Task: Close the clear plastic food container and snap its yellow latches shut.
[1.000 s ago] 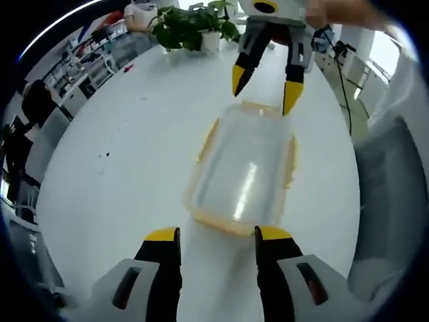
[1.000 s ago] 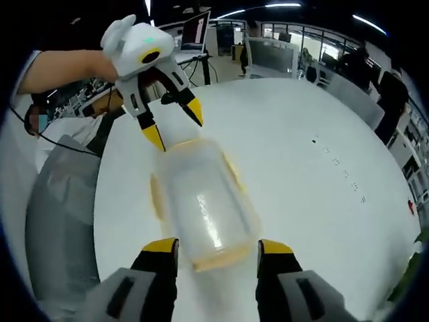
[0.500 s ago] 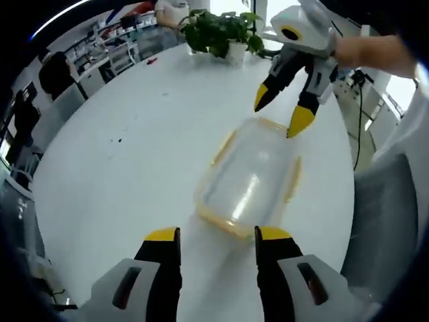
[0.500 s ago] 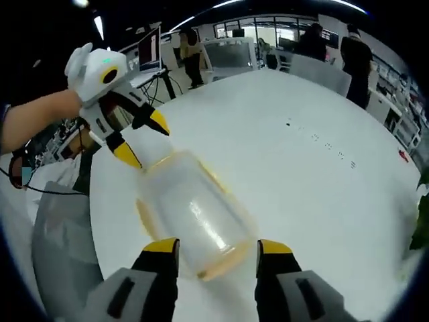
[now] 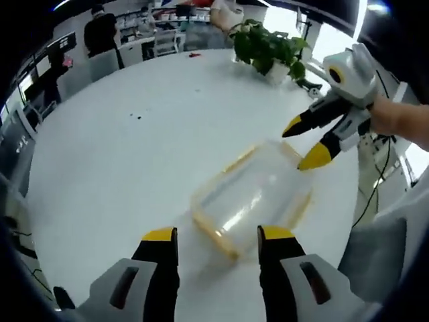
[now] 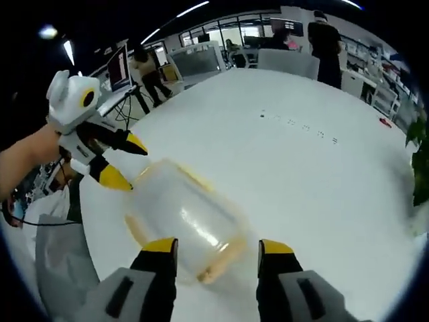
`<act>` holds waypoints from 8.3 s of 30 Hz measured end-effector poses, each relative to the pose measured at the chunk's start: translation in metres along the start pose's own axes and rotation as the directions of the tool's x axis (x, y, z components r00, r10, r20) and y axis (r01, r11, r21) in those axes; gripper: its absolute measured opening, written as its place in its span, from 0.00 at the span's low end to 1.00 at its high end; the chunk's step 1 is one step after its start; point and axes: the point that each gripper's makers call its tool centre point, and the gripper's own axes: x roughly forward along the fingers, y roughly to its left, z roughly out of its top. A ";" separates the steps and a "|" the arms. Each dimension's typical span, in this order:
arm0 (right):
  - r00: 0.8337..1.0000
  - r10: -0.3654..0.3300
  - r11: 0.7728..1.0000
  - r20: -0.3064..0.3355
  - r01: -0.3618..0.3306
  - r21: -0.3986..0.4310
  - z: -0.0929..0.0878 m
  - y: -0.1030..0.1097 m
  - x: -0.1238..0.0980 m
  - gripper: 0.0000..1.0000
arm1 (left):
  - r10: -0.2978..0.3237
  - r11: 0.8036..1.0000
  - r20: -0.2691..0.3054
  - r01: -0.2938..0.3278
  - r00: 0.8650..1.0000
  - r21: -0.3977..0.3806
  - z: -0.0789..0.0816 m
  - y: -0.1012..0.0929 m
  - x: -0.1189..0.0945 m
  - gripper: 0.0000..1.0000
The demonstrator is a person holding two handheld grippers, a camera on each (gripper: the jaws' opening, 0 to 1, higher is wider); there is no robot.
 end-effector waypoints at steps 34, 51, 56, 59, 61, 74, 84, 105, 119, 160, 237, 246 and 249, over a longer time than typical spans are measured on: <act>0.999 0.032 0.981 -0.021 -0.028 0.194 -0.018 0.007 0.014 0.42 | -0.066 0.979 -0.007 0.063 0.998 -0.196 -0.025 -0.018 0.018 0.34; 0.998 0.068 0.974 0.012 -0.069 0.214 -0.019 0.013 0.014 0.45 | -0.103 0.983 0.000 0.102 0.995 -0.153 -0.013 -0.022 0.020 0.38; 0.996 0.087 0.977 -0.020 -0.081 0.195 -0.023 0.015 0.012 0.46 | -0.093 0.991 0.008 0.093 0.996 -0.093 -0.010 -0.024 0.017 0.39; 0.998 0.066 0.993 -0.021 -0.064 0.102 -0.022 0.012 0.009 0.48 | -0.091 0.994 -0.004 0.091 0.996 -0.060 -0.013 -0.025 0.014 0.41; 0.996 0.077 0.995 -0.035 -0.075 0.068 -0.023 0.014 0.007 0.46 | -0.088 0.996 -0.009 0.088 0.996 -0.026 -0.014 -0.024 0.011 0.43; 0.994 0.061 0.994 -0.090 -0.069 -0.084 -0.022 0.002 -0.002 0.43 | -0.082 0.993 -0.043 0.085 0.996 0.082 -0.018 -0.016 -0.003 0.41; 0.991 0.063 0.986 -0.122 -0.081 -0.147 -0.023 0.000 -0.005 0.42 | -0.084 0.983 -0.063 0.093 0.994 0.156 -0.017 -0.016 -0.005 0.41; 0.970 0.059 0.932 -0.235 -0.138 -0.335 -0.027 -0.001 -0.011 0.42 | -0.088 0.915 -0.111 0.124 0.990 0.385 -0.003 -0.015 -0.013 0.42; 0.954 0.053 0.868 -0.294 -0.189 -0.460 -0.028 0.002 -0.016 0.42 | -0.107 0.826 -0.182 0.190 0.977 0.531 0.002 -0.026 -0.013 0.42; 0.938 0.133 0.747 -0.319 -0.307 -0.589 -0.004 0.041 0.004 0.34 | -0.148 0.673 -0.217 0.259 0.965 0.693 0.025 -0.066 0.007 0.39; 0.865 0.214 0.668 -0.454 -0.469 -0.578 0.022 0.041 0.047 0.41 | -0.056 0.632 -0.137 0.141 0.989 0.762 -0.004 -0.092 0.032 0.42; 0.820 0.145 0.636 -0.554 -0.507 -0.583 0.020 0.040 0.047 0.36 | -0.061 0.650 -0.111 0.124 0.992 0.750 -0.003 -0.089 0.033 0.38; 0.805 0.146 0.623 -0.575 -0.527 -0.578 0.020 0.041 0.051 0.36 | -0.050 0.663 -0.099 0.107 0.994 0.741 -0.001 -0.085 0.027 0.37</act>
